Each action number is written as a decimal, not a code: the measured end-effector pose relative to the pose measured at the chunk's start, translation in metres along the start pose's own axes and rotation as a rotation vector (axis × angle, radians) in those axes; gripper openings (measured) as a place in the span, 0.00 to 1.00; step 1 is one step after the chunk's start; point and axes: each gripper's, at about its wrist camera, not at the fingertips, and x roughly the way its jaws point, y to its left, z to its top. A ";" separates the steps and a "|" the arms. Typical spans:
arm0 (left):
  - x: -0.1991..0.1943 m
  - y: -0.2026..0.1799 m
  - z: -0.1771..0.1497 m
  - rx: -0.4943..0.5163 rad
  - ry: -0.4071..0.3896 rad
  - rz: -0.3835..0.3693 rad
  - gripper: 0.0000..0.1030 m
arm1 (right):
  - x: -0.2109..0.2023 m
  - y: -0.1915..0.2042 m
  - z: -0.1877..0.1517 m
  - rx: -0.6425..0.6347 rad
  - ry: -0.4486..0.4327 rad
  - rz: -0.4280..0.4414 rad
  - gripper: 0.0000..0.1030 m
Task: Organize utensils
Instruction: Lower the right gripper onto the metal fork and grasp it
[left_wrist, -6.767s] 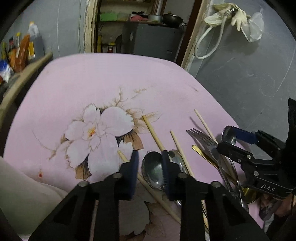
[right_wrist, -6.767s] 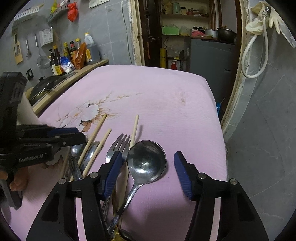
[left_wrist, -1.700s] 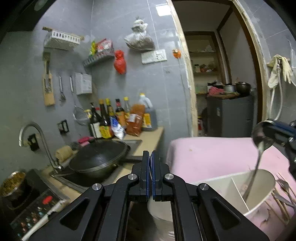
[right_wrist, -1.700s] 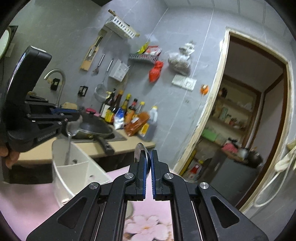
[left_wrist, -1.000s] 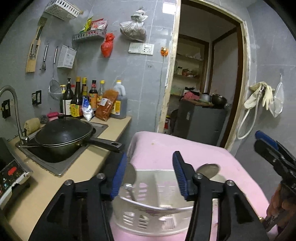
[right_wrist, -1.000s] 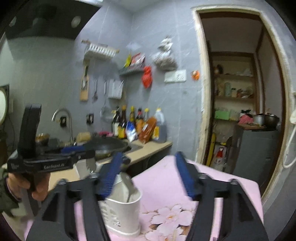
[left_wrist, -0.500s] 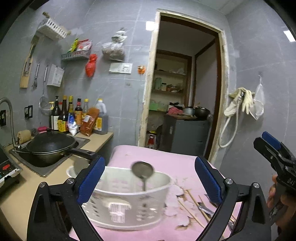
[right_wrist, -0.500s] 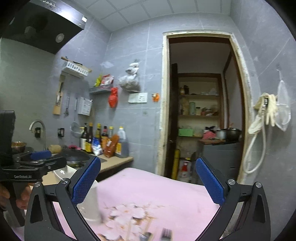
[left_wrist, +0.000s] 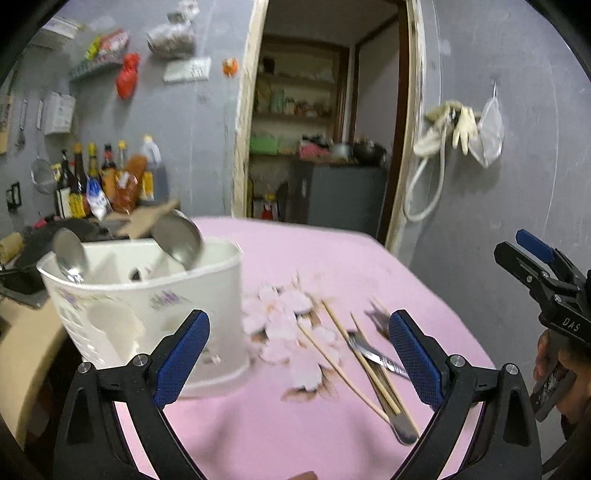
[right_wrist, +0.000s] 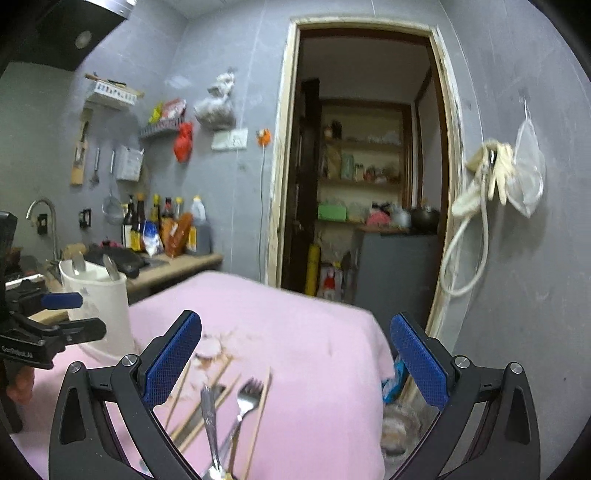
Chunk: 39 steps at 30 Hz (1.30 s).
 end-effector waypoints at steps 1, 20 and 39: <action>0.005 -0.002 -0.001 -0.002 0.026 -0.003 0.92 | 0.002 -0.003 -0.003 0.009 0.019 0.006 1.00; 0.086 -0.011 -0.018 -0.057 0.442 -0.169 0.27 | 0.075 0.003 -0.052 0.068 0.481 0.290 0.25; 0.135 0.010 -0.009 -0.187 0.570 -0.162 0.11 | 0.108 -0.001 -0.056 0.091 0.621 0.322 0.19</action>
